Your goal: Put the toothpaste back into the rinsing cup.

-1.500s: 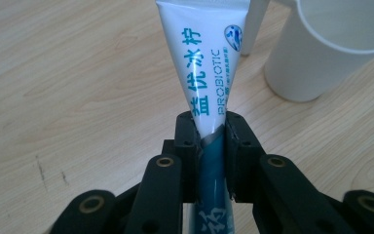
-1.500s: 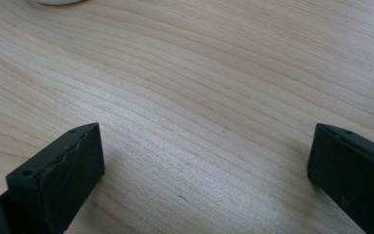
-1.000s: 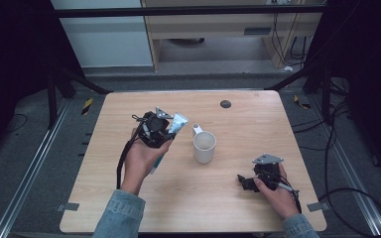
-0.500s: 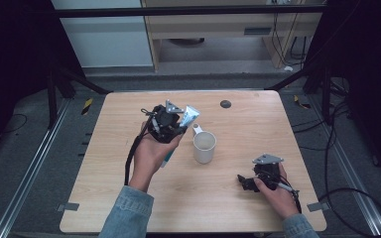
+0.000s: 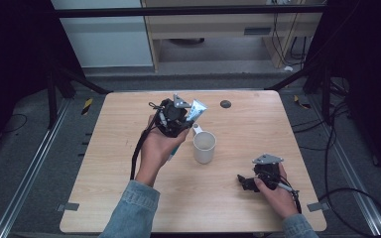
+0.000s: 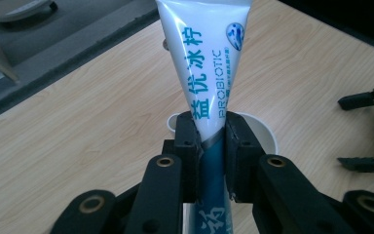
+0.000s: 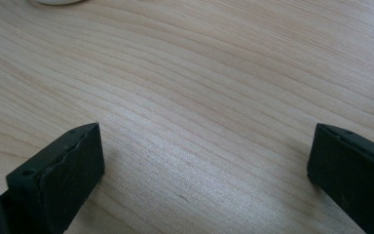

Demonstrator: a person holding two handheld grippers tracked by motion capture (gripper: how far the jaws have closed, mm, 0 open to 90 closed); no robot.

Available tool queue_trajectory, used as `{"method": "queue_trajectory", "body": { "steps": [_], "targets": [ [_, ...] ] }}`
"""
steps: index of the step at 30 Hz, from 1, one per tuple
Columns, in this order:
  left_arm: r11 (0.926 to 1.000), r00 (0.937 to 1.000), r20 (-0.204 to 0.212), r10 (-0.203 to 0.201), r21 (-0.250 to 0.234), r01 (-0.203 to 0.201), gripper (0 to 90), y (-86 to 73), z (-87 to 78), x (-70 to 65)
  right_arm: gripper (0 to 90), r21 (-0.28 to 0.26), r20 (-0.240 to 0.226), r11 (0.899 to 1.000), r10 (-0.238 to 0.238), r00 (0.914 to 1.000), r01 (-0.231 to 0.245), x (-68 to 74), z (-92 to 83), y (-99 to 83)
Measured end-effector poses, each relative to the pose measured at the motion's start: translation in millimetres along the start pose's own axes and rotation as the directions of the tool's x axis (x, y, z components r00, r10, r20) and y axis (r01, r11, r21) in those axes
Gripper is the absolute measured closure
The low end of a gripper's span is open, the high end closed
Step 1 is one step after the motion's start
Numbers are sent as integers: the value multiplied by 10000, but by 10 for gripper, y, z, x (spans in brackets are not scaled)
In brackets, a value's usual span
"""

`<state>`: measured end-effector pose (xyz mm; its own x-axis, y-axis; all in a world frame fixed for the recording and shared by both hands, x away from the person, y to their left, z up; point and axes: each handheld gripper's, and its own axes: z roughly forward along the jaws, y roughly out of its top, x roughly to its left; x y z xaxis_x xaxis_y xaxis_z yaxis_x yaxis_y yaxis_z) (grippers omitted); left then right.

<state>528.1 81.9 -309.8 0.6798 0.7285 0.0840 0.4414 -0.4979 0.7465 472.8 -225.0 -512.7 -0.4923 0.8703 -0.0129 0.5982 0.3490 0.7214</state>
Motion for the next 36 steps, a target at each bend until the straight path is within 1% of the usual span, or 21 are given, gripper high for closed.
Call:
{"method": "queue_trajectory", "body": {
  "steps": [1,2,5,7,11,13,14,16,19,20,21,22,24,28,30,31,32,36],
  "targets": [
    [9999,9997,194,-126,-99,128,778,11,0,6,4,0,-6,10000,12,10000,-12,1,0,0],
    [9997,9996,231,-171,-152,174,778,18,1,6,4,-2,-2,10000,-3,10000,3,0,0,0],
    [9998,9999,110,-88,-156,89,777,51,21,6,4,9,-16,10000,-12,10000,12,0,-1,-1],
    [9997,9996,262,-114,-213,120,777,81,40,10,4,3,-4,10000,5,10000,-5,1,0,0],
    [9995,9997,236,-87,-312,94,777,121,46,-5,4,3,-5,10000,9,10000,-9,1,0,0],
    [9994,9998,190,-99,-318,105,778,152,49,-15,4,2,-6,10000,4,10000,-4,0,0,0],
    [9996,9999,134,-40,-278,43,778,189,56,-27,4,9,-12,10000,26,10000,-26,2,0,0],
    [9996,9999,142,-53,-271,57,778,208,59,-28,4,9,-12,10000,19,10000,-19,1,0,0],
    [9992,9999,122,-77,-401,82,777,268,72,-37,4,8,-11,10000,13,10000,-13,1,0,0],
    [9993,10000,42,-4,-377,6,777,311,87,-49,4,23,-17,10000,41,10000,-41,3,-1,0],
    [9993,10000,42,-4,-377,6,777,311,87,-49,4,23,-17,10000,41,10000,-41,3,-1,0],
    [9996,9999,-91,78,-289,-81,777,352,110,-60,4,19,-22,10000,38,10000,-38,3,-1,0],
    [9996,9999,-111,58,-283,-61,777,368,122,-64,4,19,-27,10000,40,10000,-40,3,-1,0],
    [9991,9998,-218,43,-413,-52,777,405,141,-45,4,21,-26,10000,42,10000,-42,3,-1,0],
    [9984,9996,-284,9,-564,-25,777,424,157,-34,4,21,-26,10000,32,10000,-32,2,-1,0],
    [9980,9995,-305,88,-624,-107,777,430,162,-28,4,26,-29,10000,50,10000,-50,3,-2,0],
    [9974,9995,-306,11,-721,-33,777,435,170,-34,4,12,-18,10000,31,10000,-31,2,-1,0],
    [9960,9995,-303,97,-880,-123,778,452,191,-49,3,16,-20,10000,37,10000,-37,3,-1,0]
  ]
}}
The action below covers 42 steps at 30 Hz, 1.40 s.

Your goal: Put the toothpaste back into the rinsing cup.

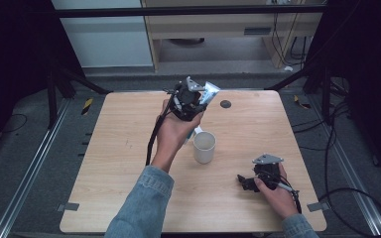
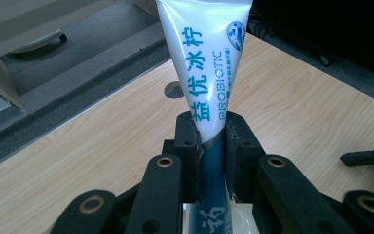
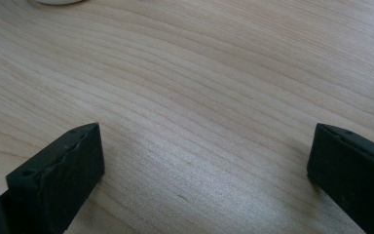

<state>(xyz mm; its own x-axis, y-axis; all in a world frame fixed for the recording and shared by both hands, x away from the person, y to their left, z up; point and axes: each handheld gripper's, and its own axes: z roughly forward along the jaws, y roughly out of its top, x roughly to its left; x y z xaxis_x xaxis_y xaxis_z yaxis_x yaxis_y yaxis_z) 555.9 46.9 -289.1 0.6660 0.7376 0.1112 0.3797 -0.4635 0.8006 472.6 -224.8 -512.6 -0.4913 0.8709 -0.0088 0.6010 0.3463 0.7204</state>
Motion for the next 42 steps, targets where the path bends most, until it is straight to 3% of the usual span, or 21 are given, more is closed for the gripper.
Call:
{"method": "queue_trajectory", "body": {
  "steps": [15,25,30,35,42],
  "targets": [
    [9995,10000,29,81,-292,-80,778,36,90,-110,4,11,-11,10000,-40,10000,40,-2,-1,-1],
    [9965,9985,-530,153,-811,-196,778,102,39,-263,4,7,-10,10000,16,10000,-16,1,0,0],
    [9933,9985,-553,-20,-1152,-44,778,130,73,-325,4,4,0,10000,8,10000,-8,1,0,0],
    [9865,9965,-783,-298,-1628,167,778,123,94,-363,4,5,-10,10000,-39,10000,39,-2,0,-1],
    [9722,9943,-1029,-286,-2340,38,777,97,93,-428,4,5,-7,10000,-50,10000,50,-3,0,-1]
  ]
}}
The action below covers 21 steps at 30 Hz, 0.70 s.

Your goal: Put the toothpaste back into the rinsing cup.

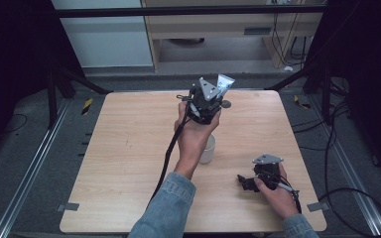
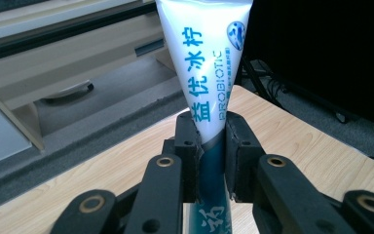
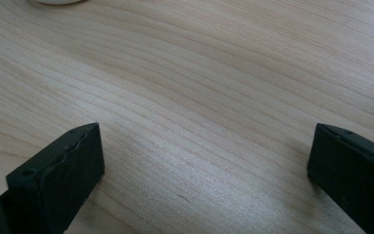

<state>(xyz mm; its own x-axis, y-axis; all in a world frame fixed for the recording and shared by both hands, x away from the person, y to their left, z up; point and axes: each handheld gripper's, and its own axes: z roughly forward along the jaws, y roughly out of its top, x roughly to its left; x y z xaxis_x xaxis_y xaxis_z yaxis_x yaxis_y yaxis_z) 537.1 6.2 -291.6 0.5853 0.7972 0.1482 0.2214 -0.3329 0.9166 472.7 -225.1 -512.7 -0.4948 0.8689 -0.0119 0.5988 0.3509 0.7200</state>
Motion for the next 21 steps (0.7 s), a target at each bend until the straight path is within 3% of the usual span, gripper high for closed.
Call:
{"method": "queue_trajectory", "body": {
  "steps": [6,14,18,21],
  "targets": [
    [9989,9999,30,-114,-447,115,777,-49,-6,10,4,1,-3,10000,9,10000,-9,1,0,0],
    [9970,9990,94,-444,-627,449,777,-163,26,18,4,4,1,10000,-8,10000,8,0,0,0],
    [9958,9989,-168,-445,-811,430,777,-271,87,27,4,4,4,10000,-35,10000,35,-2,0,0],
    [9947,9978,-125,-649,-806,636,777,-382,144,40,3,6,9,10000,-18,10000,18,-1,0,-1]
  ]
}}
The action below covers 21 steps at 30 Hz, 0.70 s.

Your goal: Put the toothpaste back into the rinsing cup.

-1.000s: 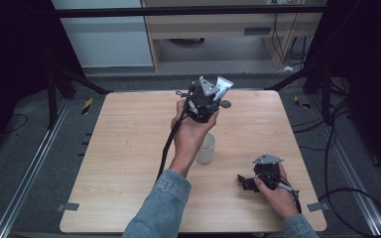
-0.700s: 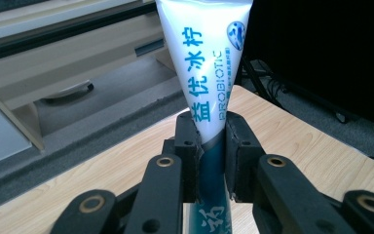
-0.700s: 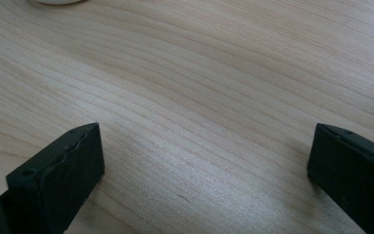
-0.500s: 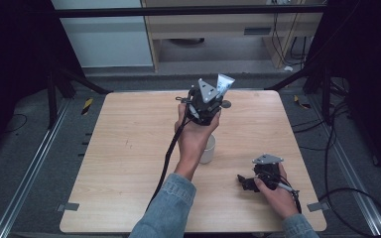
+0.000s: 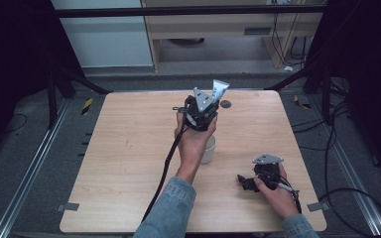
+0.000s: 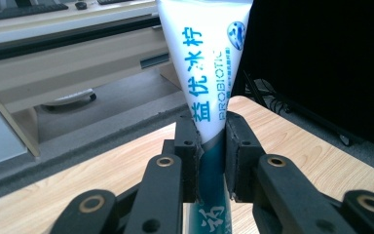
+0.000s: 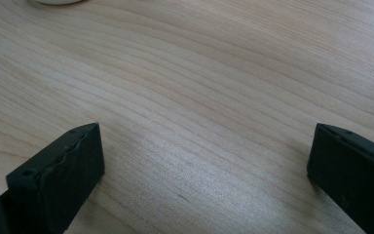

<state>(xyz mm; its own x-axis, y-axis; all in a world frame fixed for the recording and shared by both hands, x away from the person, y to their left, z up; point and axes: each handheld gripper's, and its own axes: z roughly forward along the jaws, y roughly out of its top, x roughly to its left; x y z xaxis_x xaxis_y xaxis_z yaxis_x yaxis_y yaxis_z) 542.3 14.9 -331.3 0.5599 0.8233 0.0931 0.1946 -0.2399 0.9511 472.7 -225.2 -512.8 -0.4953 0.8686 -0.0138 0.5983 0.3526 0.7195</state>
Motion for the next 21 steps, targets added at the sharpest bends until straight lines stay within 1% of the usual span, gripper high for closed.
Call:
{"method": "queue_trajectory", "body": {
  "steps": [1,2,5,7,9,11,14,18,21],
  "targets": [
    [9999,9999,51,-94,35,94,777,-63,29,11,4,-19,3,10000,-26,10000,26,-2,0,1],
    [9999,9998,118,-133,57,133,777,-89,43,16,4,-18,4,10000,-26,10000,26,-2,0,1],
    [9999,9998,144,-147,58,146,777,-129,59,12,3,-19,6,10000,-34,10000,34,-3,0,1],
    [9997,9995,178,-251,-22,251,777,-160,66,7,4,-30,-7,10000,59,10000,-59,3,-1,2],
    [9998,9997,167,-185,-10,185,777,-184,62,5,4,-40,1,10000,40,10000,-40,1,0,2],
    [9996,9994,205,-285,-81,287,777,-224,62,3,4,-33,0,10000,70,10000,-70,3,0,2],
    [9995,9993,216,-316,-49,317,777,-312,73,-14,4,-53,-1,10000,39,10000,-39,1,1,2],
    [9996,9993,229,-285,-27,286,777,-368,83,-20,4,-47,-4,10000,64,10000,-64,3,1,1],
    [9991,9989,219,-417,-74,419,777,-430,79,-2,4,-51,-5,10000,64,10000,-64,3,2,1]
  ]
}}
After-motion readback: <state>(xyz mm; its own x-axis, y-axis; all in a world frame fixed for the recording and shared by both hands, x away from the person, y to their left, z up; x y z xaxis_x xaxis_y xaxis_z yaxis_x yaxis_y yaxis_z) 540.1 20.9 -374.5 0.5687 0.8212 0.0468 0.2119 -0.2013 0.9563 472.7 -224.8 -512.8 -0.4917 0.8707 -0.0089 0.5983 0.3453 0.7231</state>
